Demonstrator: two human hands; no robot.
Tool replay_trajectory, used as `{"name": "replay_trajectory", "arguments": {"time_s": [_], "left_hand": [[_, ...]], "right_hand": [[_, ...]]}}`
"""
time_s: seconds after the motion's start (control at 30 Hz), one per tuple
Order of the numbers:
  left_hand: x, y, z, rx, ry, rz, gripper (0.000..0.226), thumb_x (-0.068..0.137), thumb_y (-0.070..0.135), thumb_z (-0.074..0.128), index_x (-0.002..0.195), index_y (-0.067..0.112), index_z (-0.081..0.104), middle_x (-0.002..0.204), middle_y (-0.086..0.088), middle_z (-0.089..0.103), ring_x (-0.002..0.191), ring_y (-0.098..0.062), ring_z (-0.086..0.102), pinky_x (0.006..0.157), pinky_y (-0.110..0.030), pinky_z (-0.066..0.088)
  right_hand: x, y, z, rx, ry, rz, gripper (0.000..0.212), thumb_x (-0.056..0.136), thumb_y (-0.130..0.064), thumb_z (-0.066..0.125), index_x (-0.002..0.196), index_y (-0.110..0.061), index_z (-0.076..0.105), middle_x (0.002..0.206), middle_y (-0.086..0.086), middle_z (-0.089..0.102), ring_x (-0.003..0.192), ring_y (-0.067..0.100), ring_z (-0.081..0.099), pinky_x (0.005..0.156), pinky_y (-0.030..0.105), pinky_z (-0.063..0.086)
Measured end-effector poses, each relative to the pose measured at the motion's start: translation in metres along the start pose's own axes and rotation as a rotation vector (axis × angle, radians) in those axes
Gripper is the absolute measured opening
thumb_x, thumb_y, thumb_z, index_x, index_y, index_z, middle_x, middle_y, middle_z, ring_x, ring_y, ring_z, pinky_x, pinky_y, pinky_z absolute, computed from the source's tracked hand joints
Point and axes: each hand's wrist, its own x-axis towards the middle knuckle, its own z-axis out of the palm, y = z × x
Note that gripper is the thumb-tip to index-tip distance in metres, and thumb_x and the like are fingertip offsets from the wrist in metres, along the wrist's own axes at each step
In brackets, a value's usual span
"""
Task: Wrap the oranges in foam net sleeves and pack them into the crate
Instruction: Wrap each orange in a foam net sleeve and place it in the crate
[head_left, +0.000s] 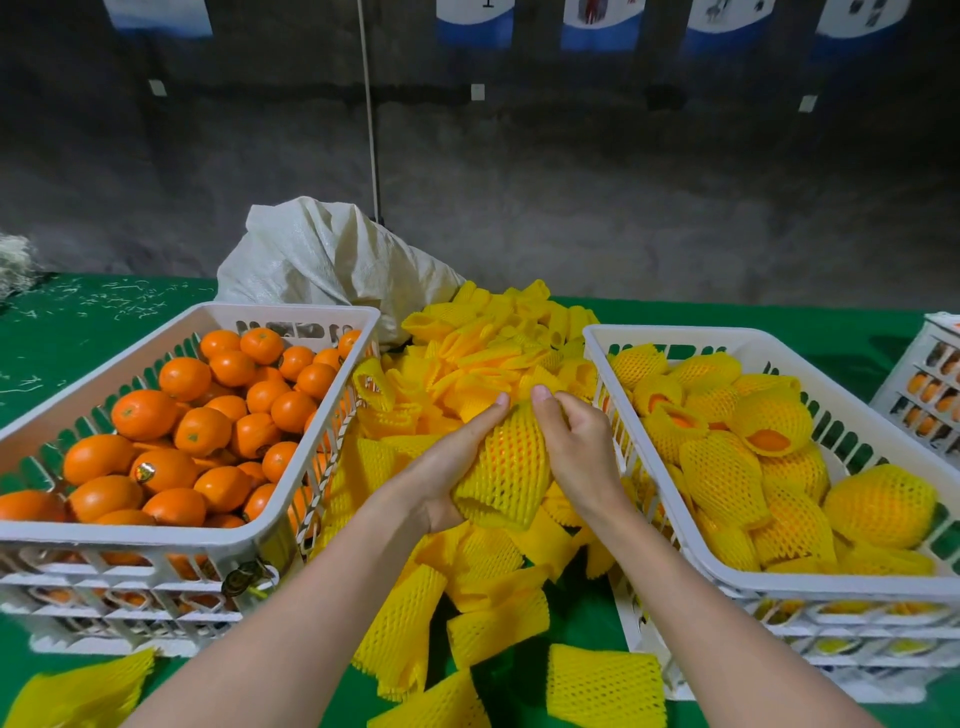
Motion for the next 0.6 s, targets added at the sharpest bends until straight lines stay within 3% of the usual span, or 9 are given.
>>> {"name": "replay_trajectory", "arguments": {"time_s": [0.1,0.23,0.3,0.4,0.5,0.6], "left_hand": [[-0.001,0.0,-0.001,0.019,-0.059,-0.032,0.048,0.069,0.056,0.06,0.09,0.016,0.076,0.088,-0.014,0.073,0.073,-0.026,0.071,0.069,-0.035,0.057],[-0.001,-0.002,0.003,-0.005,-0.094,-0.049,0.053,0.068,0.052,0.062,0.104,0.013,0.067,0.088,-0.015,0.073,0.073,-0.028,0.071,0.062,-0.035,0.058],[0.001,-0.005,0.006,-0.008,-0.022,0.012,0.049,0.066,0.047,0.065,0.104,0.016,0.067,0.091,-0.01,0.074,0.077,-0.024,0.072,0.066,-0.034,0.058],[0.003,-0.008,0.01,-0.019,0.137,0.129,0.043,0.077,0.037,0.067,0.111,0.011,0.066,0.103,-0.013,0.072,0.087,-0.026,0.071,0.073,-0.038,0.058],[0.002,-0.01,0.011,-0.036,0.229,0.206,0.047,0.086,0.033,0.062,0.126,0.009,0.058,0.117,-0.015,0.067,0.106,-0.03,0.065,0.091,-0.046,0.052],[0.001,-0.011,0.012,-0.056,0.264,0.212,0.054,0.092,0.048,0.048,0.13,0.012,0.055,0.123,-0.012,0.064,0.114,-0.029,0.061,0.101,-0.049,0.045]], "right_hand": [[0.003,0.001,-0.005,0.059,-0.114,0.012,0.04,0.087,-0.041,0.046,0.056,-0.019,0.035,0.048,-0.011,0.033,0.048,0.002,0.031,0.048,0.02,0.025],[0.005,0.004,-0.009,0.077,-0.198,0.018,0.033,0.085,-0.043,0.047,0.062,-0.019,0.044,0.055,-0.014,0.042,0.053,-0.001,0.039,0.05,0.015,0.031],[0.001,0.008,-0.009,0.042,-0.154,0.039,0.024,0.084,-0.044,0.047,0.087,-0.02,0.052,0.082,-0.014,0.053,0.073,-0.007,0.05,0.064,0.009,0.038],[-0.013,0.018,-0.007,0.013,-0.145,0.078,0.039,0.089,-0.052,0.041,0.126,-0.04,0.037,0.129,-0.019,0.041,0.114,-0.013,0.041,0.085,0.005,0.038],[-0.029,0.019,0.005,0.011,-0.309,0.054,0.04,0.09,-0.058,0.034,0.128,-0.057,0.025,0.137,-0.037,0.025,0.132,-0.015,0.024,0.103,0.005,0.027],[-0.036,0.017,0.012,0.015,-0.359,0.056,0.039,0.092,-0.058,0.037,0.128,-0.057,0.024,0.144,-0.026,0.025,0.138,-0.005,0.02,0.111,0.02,0.024]]}}
